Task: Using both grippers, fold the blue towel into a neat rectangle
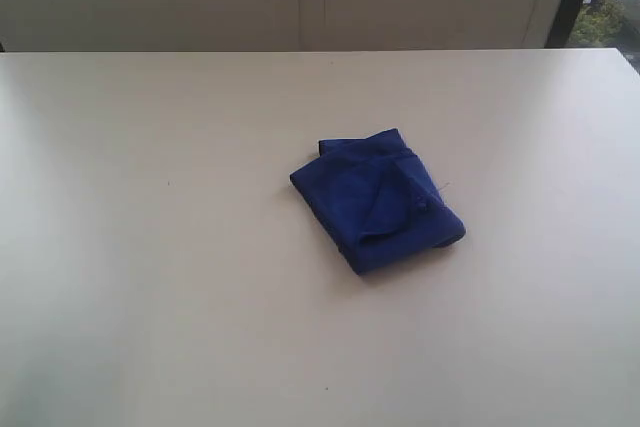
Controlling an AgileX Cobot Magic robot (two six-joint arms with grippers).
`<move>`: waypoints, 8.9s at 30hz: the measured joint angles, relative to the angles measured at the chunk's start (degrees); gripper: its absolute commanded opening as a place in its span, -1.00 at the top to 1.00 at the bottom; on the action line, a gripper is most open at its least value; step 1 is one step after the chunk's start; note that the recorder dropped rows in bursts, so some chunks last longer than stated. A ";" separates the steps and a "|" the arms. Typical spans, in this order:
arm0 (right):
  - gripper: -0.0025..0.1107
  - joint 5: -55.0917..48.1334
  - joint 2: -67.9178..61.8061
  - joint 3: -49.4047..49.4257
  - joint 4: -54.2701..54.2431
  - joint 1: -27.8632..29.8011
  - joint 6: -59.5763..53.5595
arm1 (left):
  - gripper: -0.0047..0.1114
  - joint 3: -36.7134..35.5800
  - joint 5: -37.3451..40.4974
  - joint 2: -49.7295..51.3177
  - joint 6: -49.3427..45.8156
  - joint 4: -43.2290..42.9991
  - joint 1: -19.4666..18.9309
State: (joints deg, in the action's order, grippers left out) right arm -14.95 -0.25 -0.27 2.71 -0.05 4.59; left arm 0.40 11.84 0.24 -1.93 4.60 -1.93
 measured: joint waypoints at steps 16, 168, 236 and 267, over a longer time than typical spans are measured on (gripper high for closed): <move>0.96 19.76 0.00 0.00 0.00 0.00 0.00 | 0.92 0.00 0.00 0.00 0.00 0.00 0.00; 0.96 -8.54 -92.56 -48.54 -29.12 -12.95 -20.02 | 0.92 0.00 -0.60 0.00 0.00 0.00 0.00; 0.96 -8.54 -96.51 -48.54 -29.12 -12.95 -19.12 | 0.24 84.09 10.77 119.43 -23.19 36.21 33.23; 0.96 -8.22 -96.51 -48.54 -29.12 -12.95 -19.12 | 0.92 84.09 7.80 117.31 -23.83 33.88 33.23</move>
State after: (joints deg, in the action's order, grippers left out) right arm -23.17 -96.76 -48.81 -26.41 -13.01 -14.53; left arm 84.49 19.64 117.54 -25.77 38.48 31.29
